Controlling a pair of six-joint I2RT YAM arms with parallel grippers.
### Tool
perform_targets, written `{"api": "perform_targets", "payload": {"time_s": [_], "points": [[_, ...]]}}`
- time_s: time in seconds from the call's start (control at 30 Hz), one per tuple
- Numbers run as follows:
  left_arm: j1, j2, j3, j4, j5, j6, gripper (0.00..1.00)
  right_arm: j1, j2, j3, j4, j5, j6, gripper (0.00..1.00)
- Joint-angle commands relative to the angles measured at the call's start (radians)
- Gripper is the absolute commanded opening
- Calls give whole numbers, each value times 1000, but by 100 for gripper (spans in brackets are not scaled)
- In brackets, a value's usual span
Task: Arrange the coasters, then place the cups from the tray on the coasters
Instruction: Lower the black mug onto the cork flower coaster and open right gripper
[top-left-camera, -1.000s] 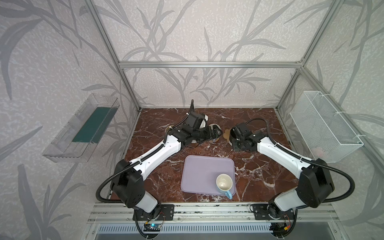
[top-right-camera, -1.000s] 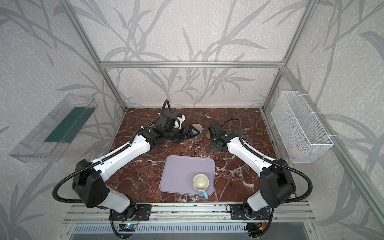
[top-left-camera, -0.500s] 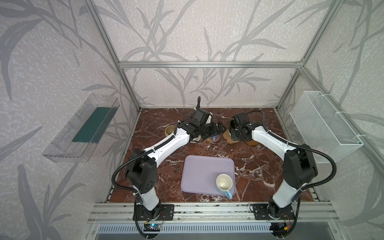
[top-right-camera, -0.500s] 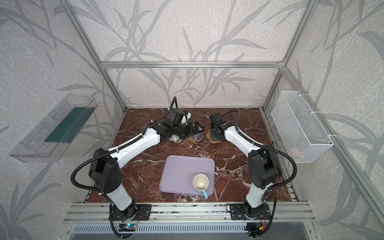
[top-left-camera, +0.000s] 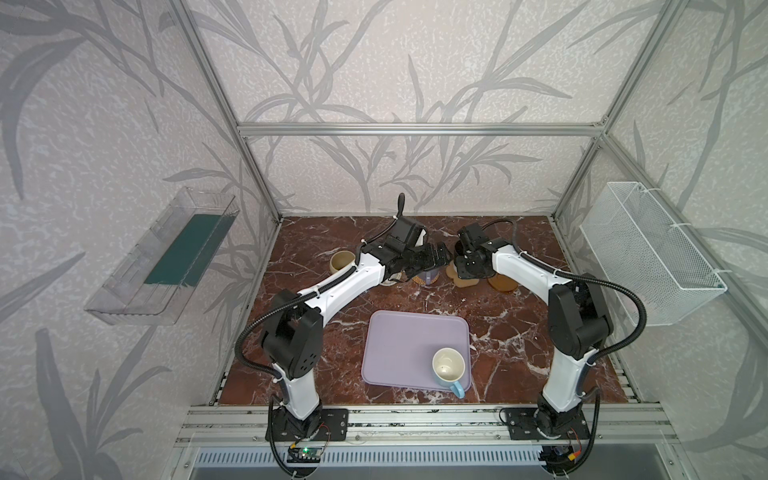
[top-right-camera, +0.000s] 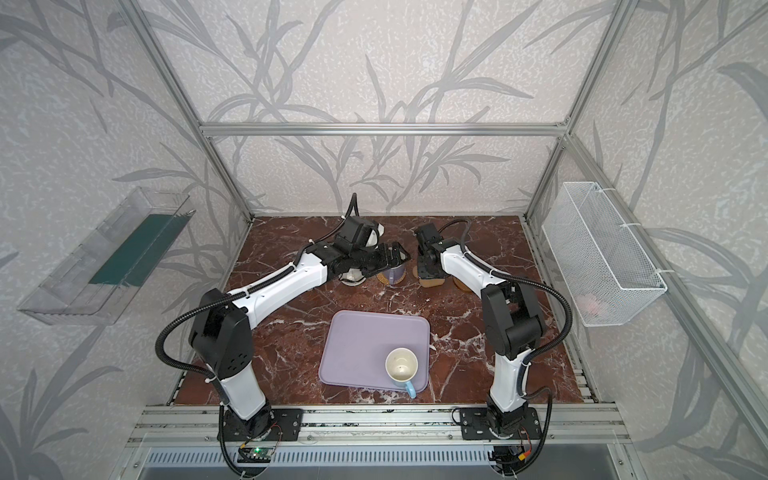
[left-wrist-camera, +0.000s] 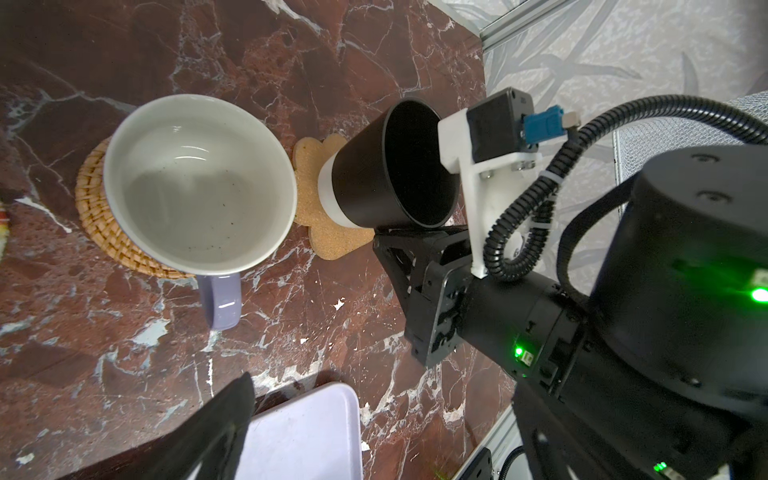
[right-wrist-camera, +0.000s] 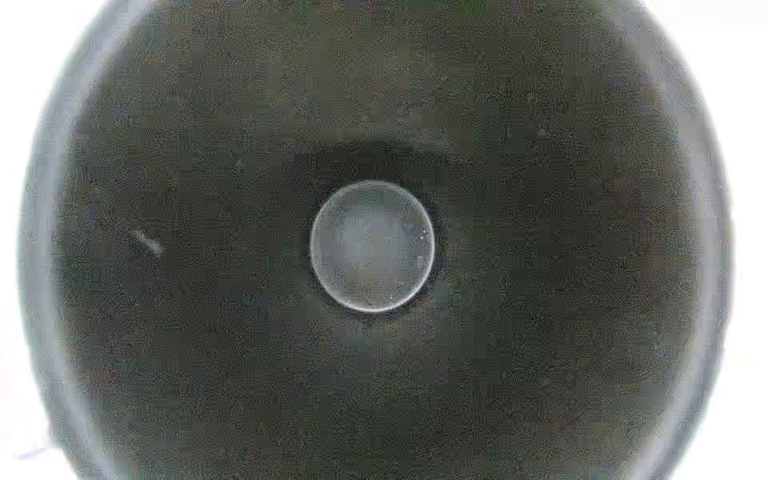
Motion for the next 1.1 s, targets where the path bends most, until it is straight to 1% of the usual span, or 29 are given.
{"api": "perform_targets", "payload": {"time_s": [0.0, 0.13, 0.4, 0.47, 0.73, 0.87, 1.07], "points": [[2, 8, 14, 28, -20, -6, 99, -4, -9, 21, 46, 8, -5, 0], [2, 10, 10, 28, -19, -7, 99, -4, 0, 14, 54, -2, 2, 0], [1, 1, -5, 38, -19, -12, 99, 4, 12, -15, 53, 27, 15, 0], [1, 2, -11, 44, -19, -16, 99, 10, 15, -22, 52, 49, 20, 0], [2, -7, -31, 59, -19, -24, 99, 19, 28, -84, 88, 28, 36, 0], [2, -14, -35, 60, -14, -26, 99, 32, 24, -103, 89, 42, 40, 0], [1, -25, -39, 58, -14, -24, 99, 31, 25, -83, 88, 49, 32, 0]]}}
